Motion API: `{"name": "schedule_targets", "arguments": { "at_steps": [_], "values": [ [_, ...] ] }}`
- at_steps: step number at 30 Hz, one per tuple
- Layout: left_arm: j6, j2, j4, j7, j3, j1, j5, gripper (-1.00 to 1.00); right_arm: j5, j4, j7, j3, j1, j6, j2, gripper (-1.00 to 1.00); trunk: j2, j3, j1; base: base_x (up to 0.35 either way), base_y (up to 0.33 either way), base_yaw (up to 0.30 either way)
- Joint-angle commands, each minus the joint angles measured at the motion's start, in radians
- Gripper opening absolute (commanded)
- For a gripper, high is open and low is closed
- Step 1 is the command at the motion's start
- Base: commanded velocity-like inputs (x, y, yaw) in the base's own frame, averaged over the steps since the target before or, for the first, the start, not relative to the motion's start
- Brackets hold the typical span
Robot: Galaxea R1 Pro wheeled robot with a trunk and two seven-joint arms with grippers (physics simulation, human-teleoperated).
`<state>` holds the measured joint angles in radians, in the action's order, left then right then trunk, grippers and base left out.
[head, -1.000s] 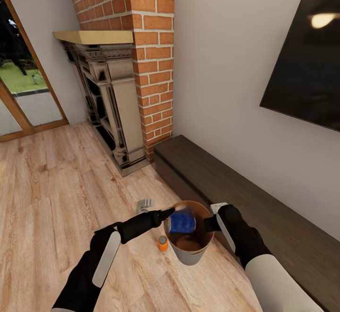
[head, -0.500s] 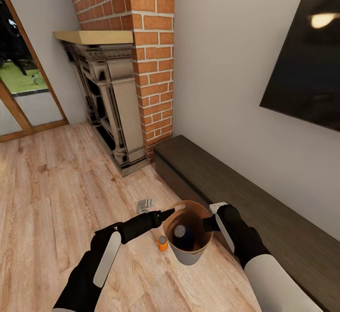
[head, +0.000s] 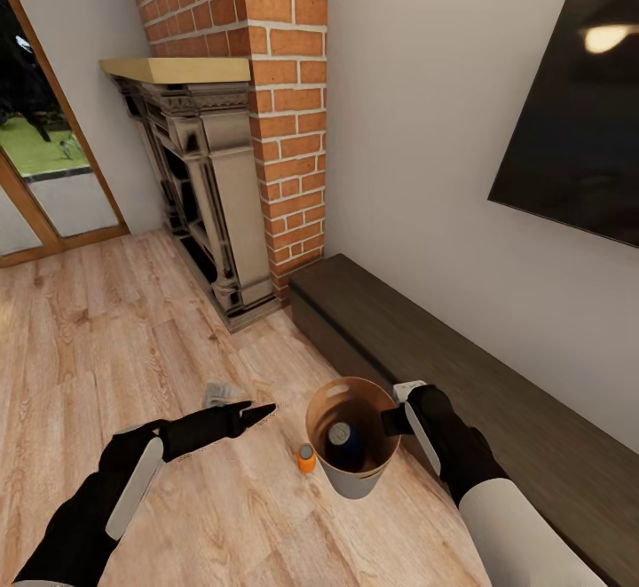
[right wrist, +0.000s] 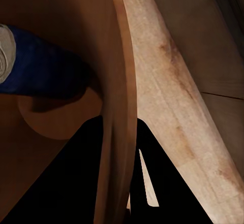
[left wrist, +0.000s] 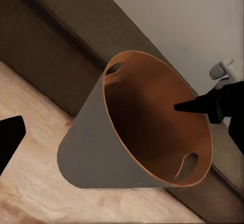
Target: Put the three can of soda from the living room inside the tash can in the kitchen.
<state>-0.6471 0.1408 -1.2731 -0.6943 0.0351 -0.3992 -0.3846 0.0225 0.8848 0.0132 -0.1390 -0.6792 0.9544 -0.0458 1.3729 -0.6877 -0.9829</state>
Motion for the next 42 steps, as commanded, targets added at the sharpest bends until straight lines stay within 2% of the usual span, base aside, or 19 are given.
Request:
{"name": "schedule_targets", "arguments": {
  "at_steps": [1, 4, 8, 10, 12, 14, 20, 25, 31, 35, 36, 42],
  "values": [
    [0.0, 0.017, 0.003, -0.041, -0.028, 0.0, 0.0, 1.0, -0.016, 0.0, 0.004, 0.001, 0.0, 0.0, 0.0, -1.0, 0.0, 0.0, 0.0, 0.0, 0.0, 0.0],
    [0.001, 0.042, 0.01, -0.095, -0.078, 0.0, 0.004, 1.0, -0.016, 0.0, 0.004, 0.001, 0.0, 0.0, 0.0, -1.0, 0.0, 0.0, 0.0, 0.0, 0.0, 0.0],
    [0.003, 0.056, 0.063, -0.106, -0.091, 0.0, 0.006, 1.0, -0.015, 0.0, 0.004, 0.001, 0.0, 0.0, 0.0, -1.0, 0.0, 0.0, 0.0, 0.0, 0.0, 0.0],
    [0.006, 0.075, 0.124, -0.109, -0.094, 0.0, 0.007, 1.0, -0.015, 0.0, 0.004, 0.001, 0.0, 0.0, 0.001, -1.0, 0.0, 0.0, 0.0, 0.0, 0.0, 0.0],
    [0.026, 0.084, 0.175, -0.11, -0.095, 0.0, 0.008, 1.0, -0.015, 0.0, 0.004, 0.002, 0.0, 0.0, 0.001, -1.0, 0.0, 0.0, 0.0, 0.0, 0.0, 0.0],
    [0.082, 0.09, 0.246, -0.111, -0.096, 0.0, 0.008, 1.0, -0.015, 0.0, 0.004, 0.002, 0.0, 0.0, 0.001, -1.0, 0.0, 0.0, 0.0, 0.0, 0.0, 0.0],
    [0.179, 0.093, 0.396, -0.109, -0.096, 0.0, 0.009, 1.0, -0.015, 0.0, 0.005, 0.004, 0.0, 0.0, 0.001, -1.0, 0.0, 0.0, 0.0, 0.0, 0.0, 0.0],
    [0.254, 0.094, 0.441, -0.109, -0.094, 0.0, 0.009, 1.0, -0.015, 0.0, 0.006, 0.004, -0.001, 0.0, 0.001, -1.0, 0.0, 0.0, 0.0, 0.0, 0.0, 0.0],
    [0.271, 0.094, 0.45, -0.11, -0.093, 0.0, 0.009, 1.0, -0.015, 0.0, 0.007, 0.004, 0.0, 0.0, 0.001, -1.0, 0.0, 0.0, 0.0, 0.0, 0.0, 0.0],
    [0.274, 0.094, 0.452, -0.109, -0.092, 0.0, 0.012, 1.0, -0.016, -0.017, 0.008, 0.004, 0.002, -0.041, 0.001, -1.0, 0.0, 0.0, 0.0, 0.0, 0.0, 0.0],
    [0.274, 0.094, 0.453, -0.109, -0.092, 0.0, 0.016, 1.0, -0.016, -0.017, 0.008, 0.004, 0.002, -0.041, 0.001, -1.0, 0.0, 0.0, 0.0, 0.0, 0.0, 0.0],
    [0.274, 0.093, 0.454, -0.108, -0.092, 0.0, 0.094, 1.0, -0.016, -0.019, 0.008, 0.004, 0.003, -0.042, 0.001, -1.0, 0.0, 0.0, 0.0, 0.0, 0.0, -0.084]
  ]
}}
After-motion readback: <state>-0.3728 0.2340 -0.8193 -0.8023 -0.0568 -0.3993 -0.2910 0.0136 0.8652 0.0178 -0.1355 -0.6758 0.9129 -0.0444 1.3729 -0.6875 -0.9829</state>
